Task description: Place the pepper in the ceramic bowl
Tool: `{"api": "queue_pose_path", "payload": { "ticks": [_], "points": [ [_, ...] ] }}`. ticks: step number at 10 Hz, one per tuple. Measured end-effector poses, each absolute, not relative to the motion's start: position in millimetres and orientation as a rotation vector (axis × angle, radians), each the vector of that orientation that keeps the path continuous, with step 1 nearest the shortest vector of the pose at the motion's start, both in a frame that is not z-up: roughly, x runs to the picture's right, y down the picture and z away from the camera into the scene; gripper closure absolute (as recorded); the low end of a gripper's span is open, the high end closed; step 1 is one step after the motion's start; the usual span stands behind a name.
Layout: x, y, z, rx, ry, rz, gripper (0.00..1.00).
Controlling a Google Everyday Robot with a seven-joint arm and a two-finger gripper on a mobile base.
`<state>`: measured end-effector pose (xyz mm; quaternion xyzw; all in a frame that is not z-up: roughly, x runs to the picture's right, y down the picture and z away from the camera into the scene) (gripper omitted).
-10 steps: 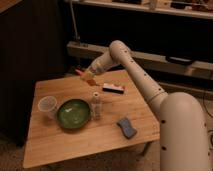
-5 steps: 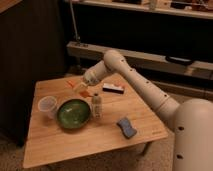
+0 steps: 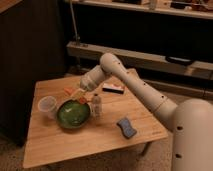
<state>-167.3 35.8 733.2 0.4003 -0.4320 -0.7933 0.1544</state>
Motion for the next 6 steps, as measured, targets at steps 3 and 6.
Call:
{"api": "queue_pose_path", "payload": {
  "ticks": [3, 6],
  "points": [
    [-175.1, 58.2, 731.9, 1.14, -1.3, -2.293, 0.2],
    [-175.2, 61.3, 733.5, 1.133, -1.306, -2.301, 0.2]
  ]
}}
